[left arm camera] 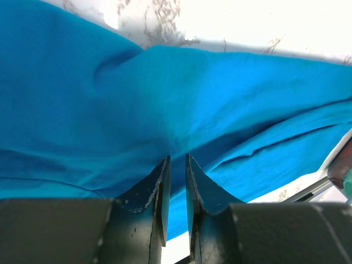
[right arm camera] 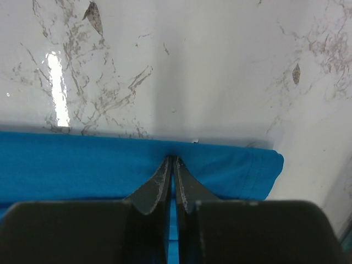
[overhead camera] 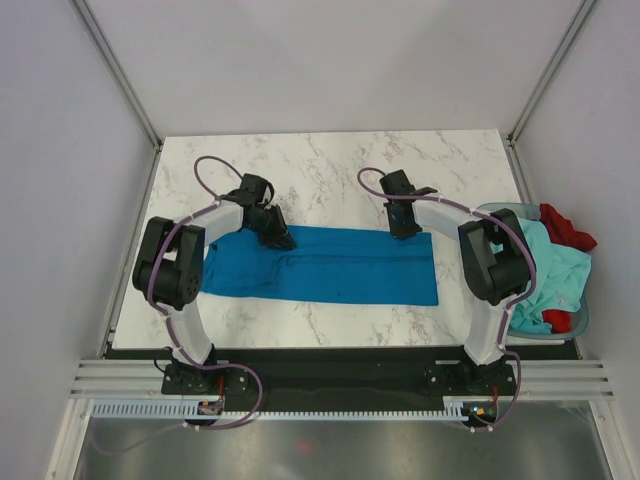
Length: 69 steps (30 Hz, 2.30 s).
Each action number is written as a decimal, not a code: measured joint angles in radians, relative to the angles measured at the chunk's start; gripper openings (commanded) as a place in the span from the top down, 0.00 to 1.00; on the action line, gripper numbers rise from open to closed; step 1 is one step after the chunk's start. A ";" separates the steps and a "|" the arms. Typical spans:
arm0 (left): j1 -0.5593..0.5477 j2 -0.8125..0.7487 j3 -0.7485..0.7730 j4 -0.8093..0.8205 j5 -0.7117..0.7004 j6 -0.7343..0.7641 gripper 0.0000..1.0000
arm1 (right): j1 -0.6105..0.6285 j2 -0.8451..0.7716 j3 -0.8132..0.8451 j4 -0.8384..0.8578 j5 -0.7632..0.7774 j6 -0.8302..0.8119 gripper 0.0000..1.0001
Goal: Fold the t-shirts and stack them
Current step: Fold the tshirt
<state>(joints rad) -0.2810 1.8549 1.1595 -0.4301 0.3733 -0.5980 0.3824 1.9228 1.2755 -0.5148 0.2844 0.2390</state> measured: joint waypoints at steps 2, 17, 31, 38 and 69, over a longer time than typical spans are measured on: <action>-0.005 -0.001 -0.005 0.002 0.005 0.000 0.76 | 0.000 -0.011 -0.015 0.005 0.003 0.002 0.89; -0.033 -0.045 -0.037 0.013 0.014 0.003 0.76 | -0.001 -0.064 -0.082 -0.005 0.011 0.013 0.89; -0.065 -0.045 -0.037 0.015 0.023 0.015 0.76 | -0.001 -0.069 -0.082 -0.036 0.061 0.020 0.88; -0.081 -0.045 -0.037 0.018 0.023 0.016 0.76 | -0.001 -0.085 -0.082 -0.054 0.068 0.019 0.88; -0.136 -0.046 -0.083 0.022 0.012 0.030 0.77 | -0.007 -0.127 -0.112 -0.092 0.092 0.021 0.87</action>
<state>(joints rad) -0.4168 1.8091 1.0767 -0.4084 0.3855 -0.5678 0.3756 1.7962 1.1637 -0.6067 0.3767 0.2600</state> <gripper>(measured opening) 0.237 0.125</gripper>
